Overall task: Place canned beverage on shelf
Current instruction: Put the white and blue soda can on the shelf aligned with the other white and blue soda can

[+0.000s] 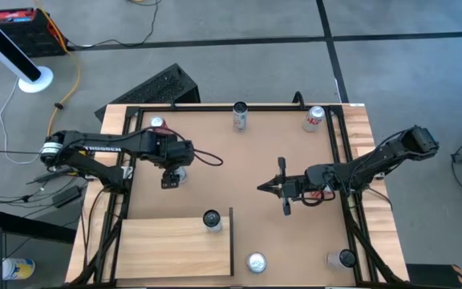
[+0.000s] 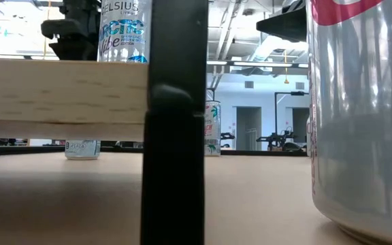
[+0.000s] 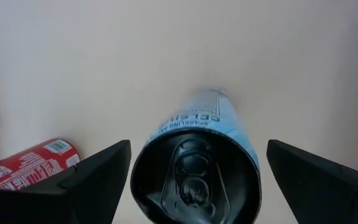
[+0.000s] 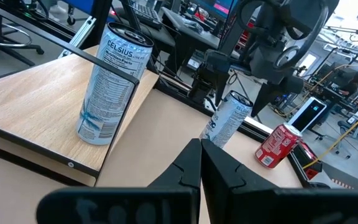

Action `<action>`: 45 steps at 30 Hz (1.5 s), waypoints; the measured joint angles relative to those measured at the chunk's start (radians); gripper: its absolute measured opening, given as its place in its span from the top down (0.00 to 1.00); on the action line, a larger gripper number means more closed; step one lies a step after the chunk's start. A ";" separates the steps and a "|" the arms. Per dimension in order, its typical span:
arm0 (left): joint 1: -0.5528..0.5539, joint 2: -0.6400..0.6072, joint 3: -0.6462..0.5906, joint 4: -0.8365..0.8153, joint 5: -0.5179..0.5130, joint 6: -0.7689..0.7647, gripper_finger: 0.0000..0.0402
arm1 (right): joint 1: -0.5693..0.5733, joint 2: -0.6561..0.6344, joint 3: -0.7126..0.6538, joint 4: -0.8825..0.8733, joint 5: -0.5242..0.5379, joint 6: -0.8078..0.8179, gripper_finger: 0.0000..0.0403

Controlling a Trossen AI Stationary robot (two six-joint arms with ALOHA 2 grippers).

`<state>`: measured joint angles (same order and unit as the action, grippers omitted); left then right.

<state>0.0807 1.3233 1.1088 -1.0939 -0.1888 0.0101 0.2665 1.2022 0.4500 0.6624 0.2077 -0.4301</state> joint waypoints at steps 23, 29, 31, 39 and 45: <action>0.000 0.002 0.036 -0.031 0.005 0.004 0.39 | 0.000 0.000 0.000 0.001 0.000 0.001 0.92; -0.034 0.002 0.213 -0.130 0.082 -0.094 0.39 | 0.000 0.000 0.000 0.001 0.000 0.001 0.92; -0.078 0.001 0.285 -0.149 0.117 -0.166 0.39 | 0.000 0.000 0.000 0.001 0.000 0.001 0.92; -0.444 0.060 0.488 -0.164 0.096 -0.455 0.39 | 0.000 0.000 0.000 -0.004 0.000 0.004 0.92; -0.665 0.222 0.647 -0.248 0.064 -0.696 0.39 | 0.000 0.000 0.000 0.004 0.000 0.012 0.92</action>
<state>-0.5838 1.5451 1.7553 -1.3414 -0.1245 -0.6855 0.2668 1.2022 0.4500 0.6664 0.2077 -0.4180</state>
